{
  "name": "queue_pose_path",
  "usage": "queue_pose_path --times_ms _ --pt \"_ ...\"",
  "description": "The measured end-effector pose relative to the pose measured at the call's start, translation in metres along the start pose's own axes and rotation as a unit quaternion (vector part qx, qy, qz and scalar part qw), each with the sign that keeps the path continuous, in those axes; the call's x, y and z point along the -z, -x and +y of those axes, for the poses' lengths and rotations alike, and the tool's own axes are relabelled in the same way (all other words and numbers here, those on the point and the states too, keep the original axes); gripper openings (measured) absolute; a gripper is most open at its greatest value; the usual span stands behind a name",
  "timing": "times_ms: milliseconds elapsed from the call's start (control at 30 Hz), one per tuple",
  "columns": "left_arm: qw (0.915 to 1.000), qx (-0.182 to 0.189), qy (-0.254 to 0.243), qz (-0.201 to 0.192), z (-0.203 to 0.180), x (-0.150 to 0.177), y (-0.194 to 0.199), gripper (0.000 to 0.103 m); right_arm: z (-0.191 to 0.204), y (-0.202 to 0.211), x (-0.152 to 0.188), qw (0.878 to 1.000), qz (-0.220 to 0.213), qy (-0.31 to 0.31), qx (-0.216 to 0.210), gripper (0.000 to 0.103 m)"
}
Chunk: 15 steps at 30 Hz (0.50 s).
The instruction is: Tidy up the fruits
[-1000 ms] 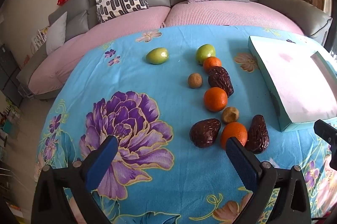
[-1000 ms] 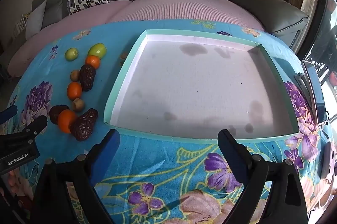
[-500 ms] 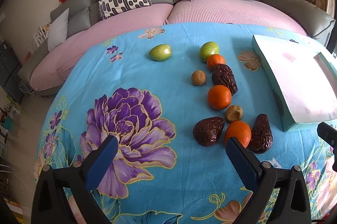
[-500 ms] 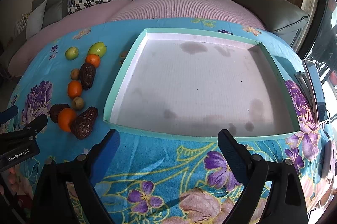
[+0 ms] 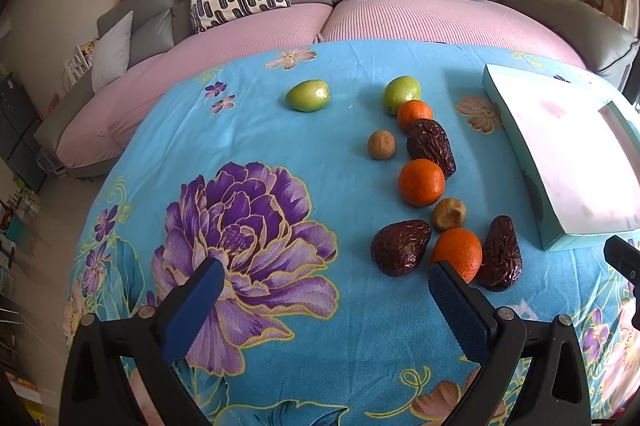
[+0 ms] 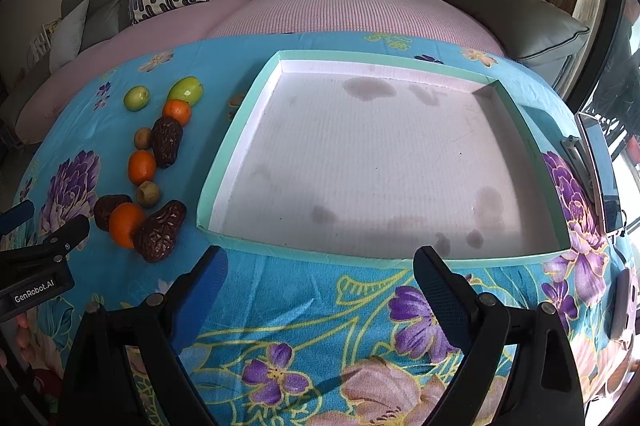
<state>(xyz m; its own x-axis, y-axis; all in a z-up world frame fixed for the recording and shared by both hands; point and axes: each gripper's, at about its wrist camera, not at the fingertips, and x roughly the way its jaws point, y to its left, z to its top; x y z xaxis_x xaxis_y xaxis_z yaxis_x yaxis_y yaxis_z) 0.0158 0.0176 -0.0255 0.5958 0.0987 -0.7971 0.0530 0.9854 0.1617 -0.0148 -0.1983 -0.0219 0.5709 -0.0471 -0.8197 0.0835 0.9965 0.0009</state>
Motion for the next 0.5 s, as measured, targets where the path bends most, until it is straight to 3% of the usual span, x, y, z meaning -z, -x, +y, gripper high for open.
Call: queue_pose_path --times_ms 500 --pt "1.0000 -0.001 0.001 0.005 0.0006 0.0009 -0.0022 0.103 0.0001 -0.0005 -0.0001 1.000 0.001 0.001 0.000 0.094"
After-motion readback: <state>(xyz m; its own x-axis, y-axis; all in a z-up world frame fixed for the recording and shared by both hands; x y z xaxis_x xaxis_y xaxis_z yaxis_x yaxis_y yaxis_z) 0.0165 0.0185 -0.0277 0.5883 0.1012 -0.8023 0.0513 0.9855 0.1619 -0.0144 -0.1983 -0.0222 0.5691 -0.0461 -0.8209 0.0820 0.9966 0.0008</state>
